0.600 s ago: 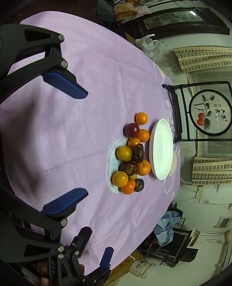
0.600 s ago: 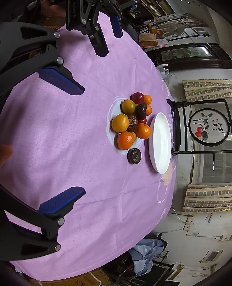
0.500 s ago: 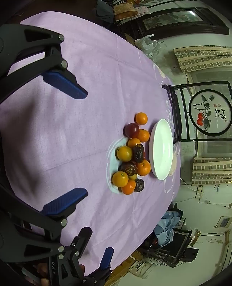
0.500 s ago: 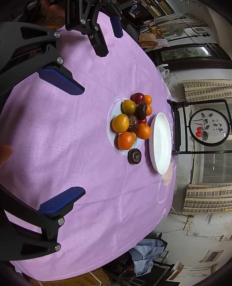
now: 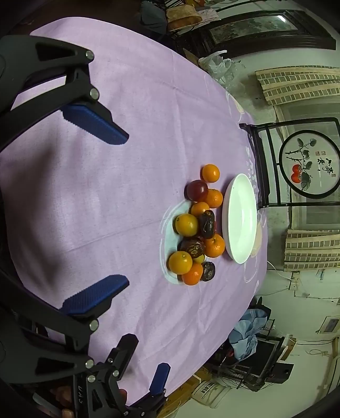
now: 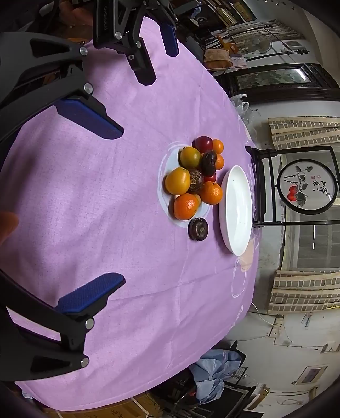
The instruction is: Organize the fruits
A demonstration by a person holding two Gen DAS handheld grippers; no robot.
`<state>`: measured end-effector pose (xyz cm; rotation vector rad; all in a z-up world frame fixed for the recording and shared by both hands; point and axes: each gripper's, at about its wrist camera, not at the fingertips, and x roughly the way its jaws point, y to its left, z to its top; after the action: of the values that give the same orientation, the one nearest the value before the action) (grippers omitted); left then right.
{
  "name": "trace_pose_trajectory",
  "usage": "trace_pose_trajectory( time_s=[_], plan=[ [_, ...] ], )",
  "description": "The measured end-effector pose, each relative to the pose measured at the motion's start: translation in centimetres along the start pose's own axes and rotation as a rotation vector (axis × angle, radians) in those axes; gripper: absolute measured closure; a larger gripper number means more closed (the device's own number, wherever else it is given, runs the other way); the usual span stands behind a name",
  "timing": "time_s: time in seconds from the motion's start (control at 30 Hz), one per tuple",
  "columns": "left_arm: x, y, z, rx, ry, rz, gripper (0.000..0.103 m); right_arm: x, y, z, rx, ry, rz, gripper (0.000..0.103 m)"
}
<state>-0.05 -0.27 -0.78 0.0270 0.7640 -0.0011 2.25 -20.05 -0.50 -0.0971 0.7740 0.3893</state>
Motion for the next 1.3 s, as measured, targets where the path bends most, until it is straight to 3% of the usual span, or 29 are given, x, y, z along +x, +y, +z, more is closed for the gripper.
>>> trace_pose_trajectory(
  time_s=[1.3],
  plan=[
    [0.16,-0.01,-0.04,0.001,0.004,0.002,0.002,0.26,0.59,-0.27,-0.013,0.004,0.001,0.001]
  ],
)
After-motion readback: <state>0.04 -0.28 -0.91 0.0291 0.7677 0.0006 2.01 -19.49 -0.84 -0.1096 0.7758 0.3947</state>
